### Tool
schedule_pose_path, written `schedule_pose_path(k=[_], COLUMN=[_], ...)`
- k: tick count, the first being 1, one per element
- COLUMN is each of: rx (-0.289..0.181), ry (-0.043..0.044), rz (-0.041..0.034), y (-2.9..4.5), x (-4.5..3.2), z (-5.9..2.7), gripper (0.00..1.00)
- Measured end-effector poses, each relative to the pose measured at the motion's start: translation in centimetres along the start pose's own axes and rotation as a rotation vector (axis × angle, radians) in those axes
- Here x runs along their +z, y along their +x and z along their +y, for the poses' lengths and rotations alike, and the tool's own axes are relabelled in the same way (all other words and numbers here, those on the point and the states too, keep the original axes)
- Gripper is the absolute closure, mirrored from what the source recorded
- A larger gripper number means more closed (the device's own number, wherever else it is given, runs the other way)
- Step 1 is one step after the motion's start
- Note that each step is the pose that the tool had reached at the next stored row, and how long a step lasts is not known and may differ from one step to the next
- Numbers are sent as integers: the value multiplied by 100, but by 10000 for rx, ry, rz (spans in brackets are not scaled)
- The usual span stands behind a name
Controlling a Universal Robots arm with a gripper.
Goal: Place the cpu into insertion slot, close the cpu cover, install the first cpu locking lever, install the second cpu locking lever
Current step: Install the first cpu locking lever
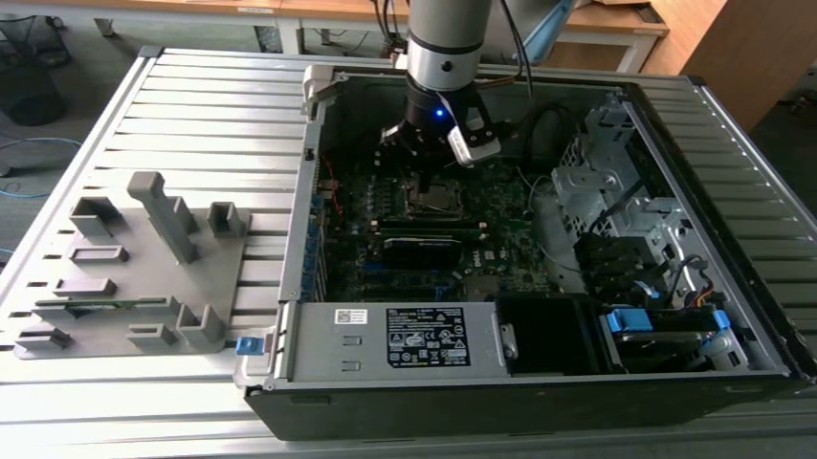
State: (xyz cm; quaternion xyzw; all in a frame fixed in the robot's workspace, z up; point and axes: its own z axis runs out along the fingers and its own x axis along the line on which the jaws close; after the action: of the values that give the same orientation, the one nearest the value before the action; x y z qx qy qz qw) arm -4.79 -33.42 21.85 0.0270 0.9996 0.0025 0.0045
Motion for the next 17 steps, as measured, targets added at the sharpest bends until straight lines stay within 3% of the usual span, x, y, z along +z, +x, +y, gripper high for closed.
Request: schedule_pose_path(k=[4,11,17], rx=[0,0,0], ry=[1,1,0], rz=[19,20,19], y=[0,-1,-1], x=[-8,-92,-94], z=[0,1,1], gripper=[89,89,89])
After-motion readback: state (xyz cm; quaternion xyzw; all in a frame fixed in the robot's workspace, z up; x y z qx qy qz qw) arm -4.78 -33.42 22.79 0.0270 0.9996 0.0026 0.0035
